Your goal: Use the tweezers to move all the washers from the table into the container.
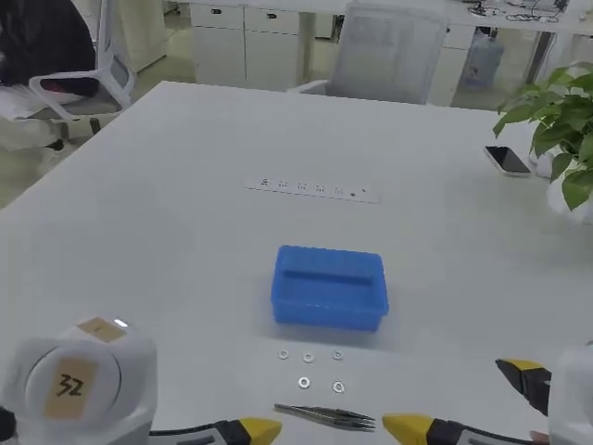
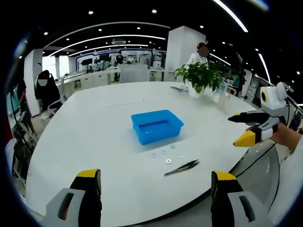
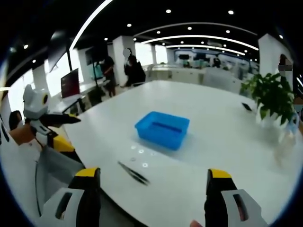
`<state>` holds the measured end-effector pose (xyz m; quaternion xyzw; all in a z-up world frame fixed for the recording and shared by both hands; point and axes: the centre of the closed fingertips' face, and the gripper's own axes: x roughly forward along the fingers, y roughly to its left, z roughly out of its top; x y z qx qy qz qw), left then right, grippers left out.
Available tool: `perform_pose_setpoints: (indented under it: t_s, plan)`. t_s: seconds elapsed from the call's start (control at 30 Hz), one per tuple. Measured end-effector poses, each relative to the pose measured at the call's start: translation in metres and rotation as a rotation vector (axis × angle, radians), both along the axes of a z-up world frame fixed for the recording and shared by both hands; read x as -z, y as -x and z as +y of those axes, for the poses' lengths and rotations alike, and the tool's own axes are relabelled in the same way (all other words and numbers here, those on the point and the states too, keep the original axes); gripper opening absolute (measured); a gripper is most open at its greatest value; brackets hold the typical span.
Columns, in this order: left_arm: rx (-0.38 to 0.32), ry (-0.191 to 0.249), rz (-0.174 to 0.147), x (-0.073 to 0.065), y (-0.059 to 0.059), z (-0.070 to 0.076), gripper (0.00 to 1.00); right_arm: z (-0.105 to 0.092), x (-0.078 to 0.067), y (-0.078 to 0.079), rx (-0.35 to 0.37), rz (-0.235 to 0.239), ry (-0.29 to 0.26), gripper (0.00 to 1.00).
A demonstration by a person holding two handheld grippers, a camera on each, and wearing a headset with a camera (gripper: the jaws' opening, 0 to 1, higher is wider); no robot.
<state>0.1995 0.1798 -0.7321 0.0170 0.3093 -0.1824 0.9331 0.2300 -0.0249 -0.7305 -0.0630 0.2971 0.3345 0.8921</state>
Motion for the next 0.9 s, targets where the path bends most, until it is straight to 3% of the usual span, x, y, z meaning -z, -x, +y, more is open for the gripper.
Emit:
perform_pose_setpoints:
  t_s: [0.13,0.4,0.53,0.9]
  plan:
    - [0.013,-0.009,0.017,0.0033,0.0024,-0.0003,0.99,0.0034,-0.0002,0.0004,-0.013,0.003,-0.006,0.92]
    - [0.018,-0.024,0.019,0.001,0.0033,0.0015,0.99,0.0071,-0.0025,0.0008,-0.025,0.002,-0.002,0.91]
    - [0.013,-0.016,0.023,-0.0001,0.001,0.0035,0.93,0.0068,-0.0033,-0.0005,-0.021,-0.002,-0.004,0.91]
    - [0.015,-0.039,0.007,-0.0025,-0.0061,0.0054,0.93,0.004,-0.0025,0.0019,-0.045,0.003,0.02,0.9]
